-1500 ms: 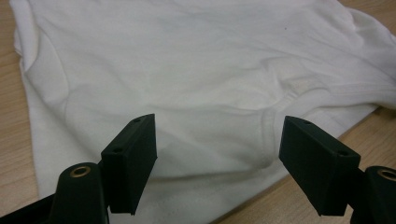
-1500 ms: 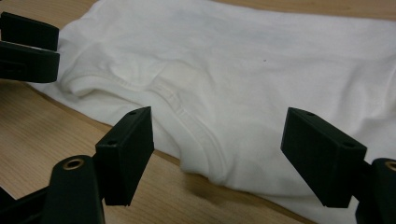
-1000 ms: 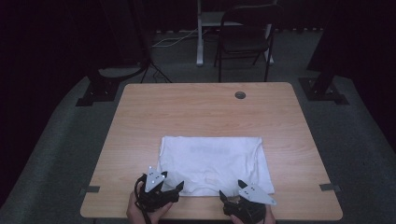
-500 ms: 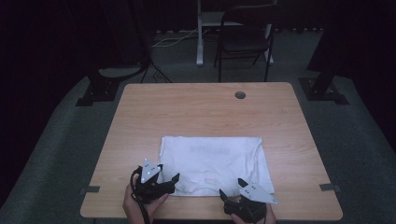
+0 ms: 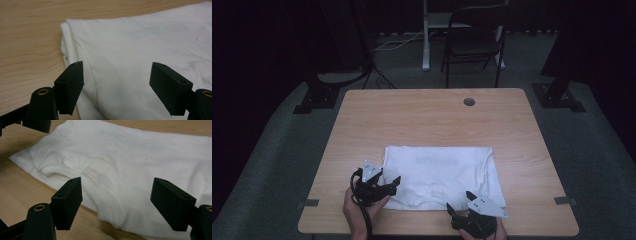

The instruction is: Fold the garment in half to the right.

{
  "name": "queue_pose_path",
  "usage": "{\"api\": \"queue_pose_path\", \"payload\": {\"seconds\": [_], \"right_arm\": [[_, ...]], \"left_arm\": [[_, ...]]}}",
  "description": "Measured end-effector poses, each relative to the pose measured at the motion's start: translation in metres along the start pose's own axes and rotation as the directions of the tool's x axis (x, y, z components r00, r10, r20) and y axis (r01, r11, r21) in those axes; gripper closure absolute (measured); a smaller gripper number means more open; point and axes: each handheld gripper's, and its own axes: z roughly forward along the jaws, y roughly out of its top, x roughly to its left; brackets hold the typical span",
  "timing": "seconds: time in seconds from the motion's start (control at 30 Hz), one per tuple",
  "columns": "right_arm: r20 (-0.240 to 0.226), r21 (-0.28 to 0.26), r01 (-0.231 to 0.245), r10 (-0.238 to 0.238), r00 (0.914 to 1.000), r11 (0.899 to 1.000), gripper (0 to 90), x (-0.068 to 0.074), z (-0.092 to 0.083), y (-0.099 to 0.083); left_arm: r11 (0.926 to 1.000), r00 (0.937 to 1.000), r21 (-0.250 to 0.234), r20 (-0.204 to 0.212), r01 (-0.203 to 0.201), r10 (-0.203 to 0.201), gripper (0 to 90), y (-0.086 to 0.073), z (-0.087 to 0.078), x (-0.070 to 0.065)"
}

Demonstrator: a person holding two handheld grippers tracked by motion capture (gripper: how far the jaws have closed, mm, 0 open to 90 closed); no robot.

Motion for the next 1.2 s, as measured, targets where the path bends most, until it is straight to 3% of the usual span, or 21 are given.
{"api": "queue_pose_path", "payload": {"seconds": [0.47,1.03,1.2], "right_arm": [[0.001,0.017,0.024,-0.024,0.9997,1.000,24.5,0.005,0.003,0.001],[-0.008,0.031,0.046,-0.045,0.9989,0.998,24.5,0.011,0.010,0.001],[-0.009,0.031,0.049,-0.049,0.9988,0.998,24.4,0.011,0.010,0.001]], "left_arm": [[0.9992,0.9992,0.019,-0.020,0.035,-0.035,28.7,0.014,0.019,0.015],[0.9989,0.9977,0.028,-0.057,0.038,-0.036,28.7,0.042,0.046,0.031],[0.9982,0.9957,0.042,-0.084,0.043,-0.039,28.7,0.045,0.055,0.037]]}}
